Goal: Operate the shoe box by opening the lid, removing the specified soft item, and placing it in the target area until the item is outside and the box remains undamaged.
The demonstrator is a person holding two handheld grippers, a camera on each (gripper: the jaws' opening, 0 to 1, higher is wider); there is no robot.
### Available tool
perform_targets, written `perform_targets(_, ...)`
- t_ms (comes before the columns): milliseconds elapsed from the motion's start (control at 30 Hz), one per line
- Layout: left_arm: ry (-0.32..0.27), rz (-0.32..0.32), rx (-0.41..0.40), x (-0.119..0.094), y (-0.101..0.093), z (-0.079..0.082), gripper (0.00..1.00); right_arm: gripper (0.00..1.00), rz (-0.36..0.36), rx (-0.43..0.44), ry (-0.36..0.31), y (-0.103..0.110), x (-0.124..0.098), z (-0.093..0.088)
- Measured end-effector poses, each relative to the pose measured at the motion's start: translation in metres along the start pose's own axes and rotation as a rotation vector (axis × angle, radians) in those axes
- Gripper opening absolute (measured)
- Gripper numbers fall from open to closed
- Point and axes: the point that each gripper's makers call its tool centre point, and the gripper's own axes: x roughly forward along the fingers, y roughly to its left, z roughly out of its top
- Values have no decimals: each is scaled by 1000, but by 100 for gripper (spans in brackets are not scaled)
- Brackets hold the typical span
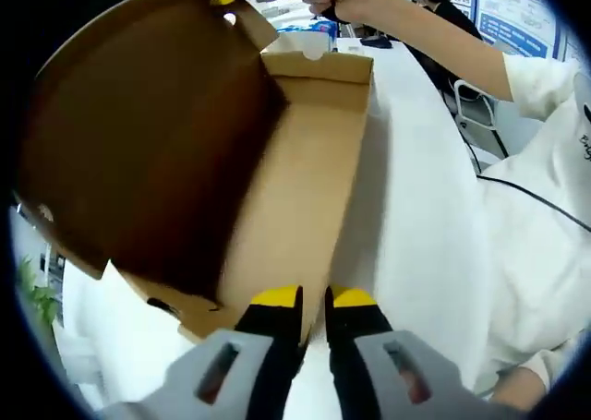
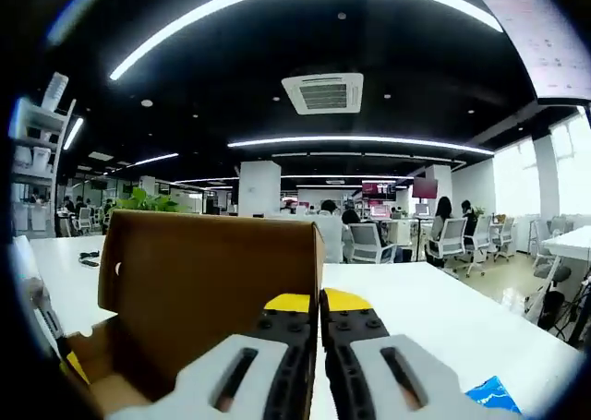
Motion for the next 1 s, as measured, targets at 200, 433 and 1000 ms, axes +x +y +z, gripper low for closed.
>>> perform_targets(200, -11, 11, -7, 0, 2, 1, 10, 0, -6, -14, -30, 8, -22, 0)
perform_targets(433, -24, 2, -11, -2, 1, 0, 10, 0, -1, -16, -45, 9, -30, -3)
perform_targets(1000, -324, -37, -26, -19, 0, 15, 14, 0, -45, -42, -127, 12, -54, -5)
